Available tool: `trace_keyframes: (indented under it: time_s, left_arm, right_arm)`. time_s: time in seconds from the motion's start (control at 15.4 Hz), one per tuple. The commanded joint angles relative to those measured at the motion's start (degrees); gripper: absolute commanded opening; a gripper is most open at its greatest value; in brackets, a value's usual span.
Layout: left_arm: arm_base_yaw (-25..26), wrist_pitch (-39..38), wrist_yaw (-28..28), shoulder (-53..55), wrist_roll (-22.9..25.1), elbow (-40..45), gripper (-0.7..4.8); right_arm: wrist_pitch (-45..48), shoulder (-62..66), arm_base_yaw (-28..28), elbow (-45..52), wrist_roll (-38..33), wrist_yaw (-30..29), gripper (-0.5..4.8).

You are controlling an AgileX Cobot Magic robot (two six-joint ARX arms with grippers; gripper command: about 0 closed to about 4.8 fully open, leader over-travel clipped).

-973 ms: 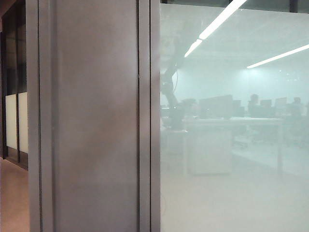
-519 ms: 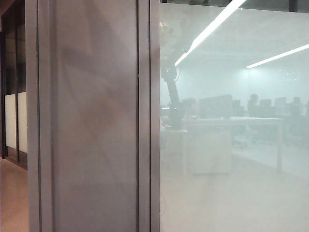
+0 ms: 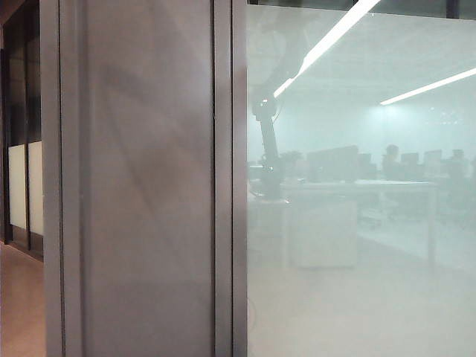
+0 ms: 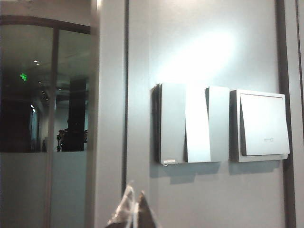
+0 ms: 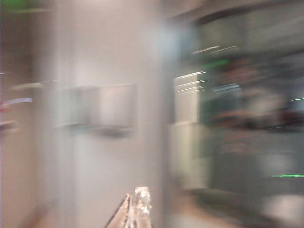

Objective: Raise the arm to find the leftmost switch on the wall and turn off the lights.

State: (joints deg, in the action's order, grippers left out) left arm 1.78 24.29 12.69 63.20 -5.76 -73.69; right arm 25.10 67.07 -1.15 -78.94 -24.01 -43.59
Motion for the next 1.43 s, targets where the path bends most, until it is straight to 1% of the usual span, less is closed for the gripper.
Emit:
trace_keyframes:
  time_s: [0.06, 0.19, 0.26, 0.32, 0.39, 0.52, 0.58, 0.65, 0.71, 0.84, 0.91, 0.97, 1.1, 1.23, 1.36, 1.43]
  left_arm:
    - [0.00, 0.70, 0.44, -0.09, -0.15, -0.46, -0.05]
    - [-0.42, 2.25, 0.96, 0.50, -0.96, -0.52, -0.05]
    - [-1.03, 4.50, 1.62, 1.03, -1.05, -0.66, -0.05]
    - [-1.81, 8.98, 1.57, 2.36, -2.58, -0.90, -0.05]
    - [-3.32, 11.17, 1.68, 5.44, -4.39, -3.98, -0.05]
    - [-4.70, 10.25, 1.90, 8.90, -4.39, -8.98, -0.05]
    - [-5.14, 10.03, 3.43, 12.35, -4.50, -14.64, -0.05]
    - [-5.31, 9.51, 4.09, 15.50, -5.68, -19.76, -0.05]
    - [-5.90, 7.74, 4.04, 17.42, -5.62, -23.17, -0.05]
    - [-5.90, 4.94, 4.07, 20.50, -5.62, -28.17, -0.05]
    - [-5.90, 5.07, 4.04, 21.79, -5.62, -29.66, -0.05]
    - [-5.90, 5.31, 4.07, 24.59, -5.42, -32.87, -0.05]
    - [-5.90, 5.42, 3.74, 27.65, -5.40, -35.78, -0.05]
    - [-5.90, 5.64, 3.37, 28.74, -5.38, -35.93, -0.05]
    - [-5.92, 5.66, 1.46, 29.31, -5.18, -35.93, -0.05]
    - [-5.90, 5.81, -0.68, 29.53, -5.11, -35.93, -0.05]
  right_arm:
    - [1.81, -0.15, 2.12, -0.33, -3.02, -4.83, -0.01]
    - [2.16, -0.15, 2.25, -0.33, -3.06, -5.88, -0.01]
    - [2.16, -0.15, 2.84, -0.33, -3.32, -7.10, -0.01]
    - [2.19, -0.15, 3.45, -0.33, -4.28, -8.81, -0.01]
    - [2.12, -0.15, 3.45, -0.31, -4.52, -9.31, -0.01]
    - [2.19, -0.28, 3.61, -0.33, -4.57, -9.31, -0.01]
    - [2.19, -0.33, 4.09, -0.33, -5.20, -9.33, -0.01]
    - [2.16, -0.33, 4.26, -0.33, -5.22, -9.35, -0.01]
    - [2.19, -0.35, 4.26, -0.33, -5.27, -9.35, -0.01]
    - [2.21, -0.50, 4.26, -0.33, -5.84, -9.35, -0.01]
    - [2.21, -0.59, 4.35, -0.33, -5.84, -9.38, -0.01]
    - [2.23, -0.74, 4.57, -0.33, -5.86, -9.38, -0.01]
    - [2.19, -1.27, 4.57, -0.33, -5.86, -9.57, -0.01]
    - [2.21, -1.62, 4.57, -0.33, -5.86, -9.57, -0.01]
    - [2.19, -2.03, 4.57, -0.33, -5.86, -10.38, -0.01]
    - [2.14, -2.32, 4.57, -0.31, -6.08, -10.71, -0.01]
